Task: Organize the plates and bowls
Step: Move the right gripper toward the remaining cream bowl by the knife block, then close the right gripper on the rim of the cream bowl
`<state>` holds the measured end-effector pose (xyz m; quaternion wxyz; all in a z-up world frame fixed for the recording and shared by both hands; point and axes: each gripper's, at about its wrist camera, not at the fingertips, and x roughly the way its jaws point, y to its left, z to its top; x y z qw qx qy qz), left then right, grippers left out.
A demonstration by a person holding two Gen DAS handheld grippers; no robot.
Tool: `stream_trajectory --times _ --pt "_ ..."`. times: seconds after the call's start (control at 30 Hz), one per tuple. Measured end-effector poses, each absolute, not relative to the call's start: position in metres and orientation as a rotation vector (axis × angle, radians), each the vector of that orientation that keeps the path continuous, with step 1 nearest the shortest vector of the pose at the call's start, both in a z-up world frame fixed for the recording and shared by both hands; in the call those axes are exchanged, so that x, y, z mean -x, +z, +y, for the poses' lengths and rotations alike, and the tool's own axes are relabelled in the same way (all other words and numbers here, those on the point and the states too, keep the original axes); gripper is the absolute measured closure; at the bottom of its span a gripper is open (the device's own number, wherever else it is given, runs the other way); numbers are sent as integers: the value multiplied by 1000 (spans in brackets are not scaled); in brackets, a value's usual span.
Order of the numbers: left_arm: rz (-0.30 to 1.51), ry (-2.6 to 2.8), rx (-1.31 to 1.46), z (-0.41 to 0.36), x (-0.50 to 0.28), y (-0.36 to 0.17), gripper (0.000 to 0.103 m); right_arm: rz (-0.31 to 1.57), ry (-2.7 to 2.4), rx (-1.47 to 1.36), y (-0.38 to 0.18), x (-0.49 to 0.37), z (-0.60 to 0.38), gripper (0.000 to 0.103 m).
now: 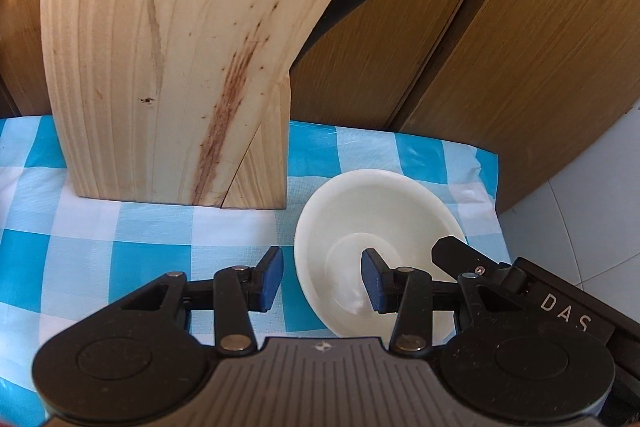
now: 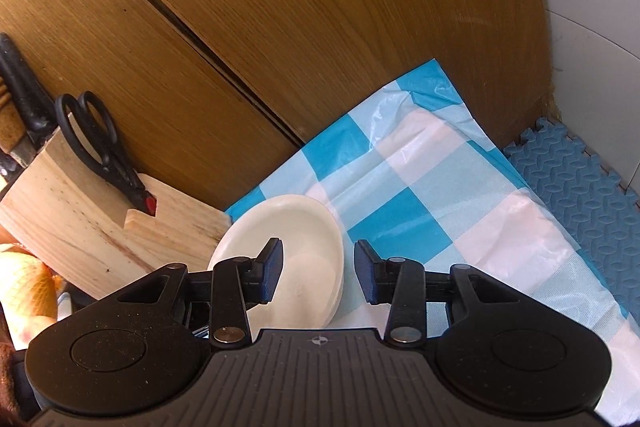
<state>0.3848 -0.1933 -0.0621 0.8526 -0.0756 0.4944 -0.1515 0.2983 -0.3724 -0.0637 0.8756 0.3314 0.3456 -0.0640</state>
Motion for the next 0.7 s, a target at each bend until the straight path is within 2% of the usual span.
stream_trajectory --times 0.07,0.2,0.3,0.47,0.7 --pt "1036 -311 146 -195 -385 -64 66 732 -132 -693 -67 -300 -372 58" --pt "1047 -313 137 -196 -386 -69 67 754 -113 -705 -70 -303 -370 78" --pt "1028 -304 87 -200 -382 -67 74 774 -103 -697 -71 -303 -368 86" --pt "1029 -331 86 -194 -377 -61 78 787 -106 -685 -66 -297 -367 88" --pt "994 -346 62 -184 -350 -39 78 771 -104 -664 -49 -276 -357 88"
